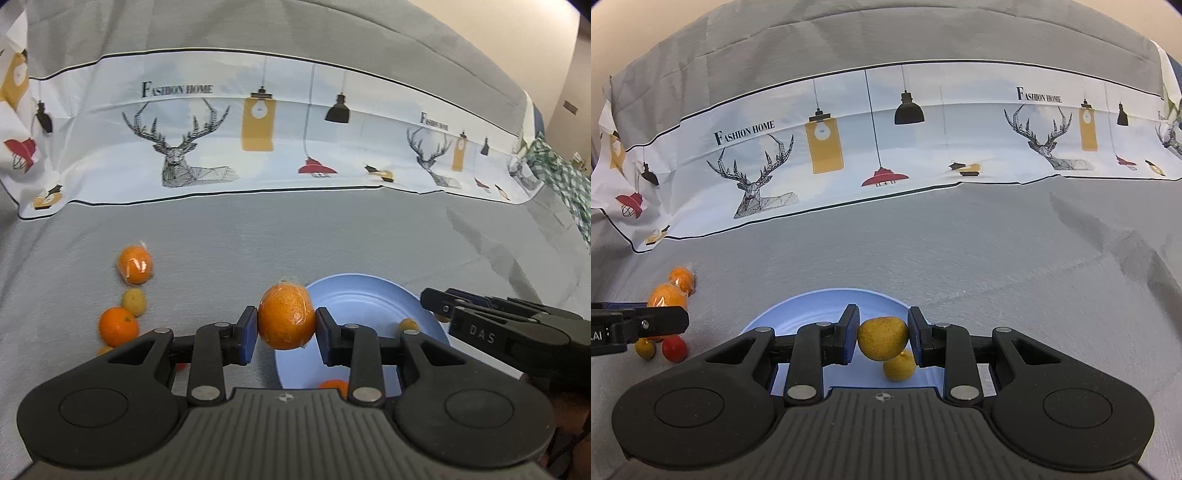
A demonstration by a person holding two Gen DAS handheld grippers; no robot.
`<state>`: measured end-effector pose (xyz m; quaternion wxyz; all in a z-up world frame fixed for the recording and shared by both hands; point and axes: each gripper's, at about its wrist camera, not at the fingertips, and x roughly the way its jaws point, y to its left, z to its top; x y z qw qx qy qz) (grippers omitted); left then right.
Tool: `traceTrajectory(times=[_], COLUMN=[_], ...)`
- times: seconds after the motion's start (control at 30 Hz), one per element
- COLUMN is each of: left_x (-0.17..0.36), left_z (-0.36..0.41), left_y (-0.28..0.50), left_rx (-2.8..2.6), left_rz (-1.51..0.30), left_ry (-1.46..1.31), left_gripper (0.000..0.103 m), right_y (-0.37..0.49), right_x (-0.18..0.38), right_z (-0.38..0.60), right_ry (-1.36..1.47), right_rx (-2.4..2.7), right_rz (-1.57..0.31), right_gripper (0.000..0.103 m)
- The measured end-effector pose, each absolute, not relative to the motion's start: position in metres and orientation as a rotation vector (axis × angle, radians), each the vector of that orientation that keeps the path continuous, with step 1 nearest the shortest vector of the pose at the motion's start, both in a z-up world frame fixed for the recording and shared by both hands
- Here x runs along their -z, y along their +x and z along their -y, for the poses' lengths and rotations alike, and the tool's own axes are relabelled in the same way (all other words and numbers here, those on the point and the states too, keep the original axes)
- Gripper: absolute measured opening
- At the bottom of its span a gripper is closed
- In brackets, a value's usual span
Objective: Organize fruits
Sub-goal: 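Carry the bagged mandarin in the left tool while the right tool carries the yellow fruit over the plate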
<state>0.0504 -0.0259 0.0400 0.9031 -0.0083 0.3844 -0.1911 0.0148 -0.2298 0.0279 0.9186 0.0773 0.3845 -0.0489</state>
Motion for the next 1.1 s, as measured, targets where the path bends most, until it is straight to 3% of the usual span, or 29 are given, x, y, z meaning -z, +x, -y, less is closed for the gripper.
traceTrajectory(times=[1.1], left_x=[-0.023], left_z=[0.070], left_y=[0.044], left_rx=[0.464], left_rz=[-0.761], left_ry=[0.149], left_gripper=[0.037], right_y=[0.017], right_x=[-0.016], right_z=[0.228], right_ry=[0.144], right_rx=[0.084], right_rz=[-0.886], right_gripper=[0.030])
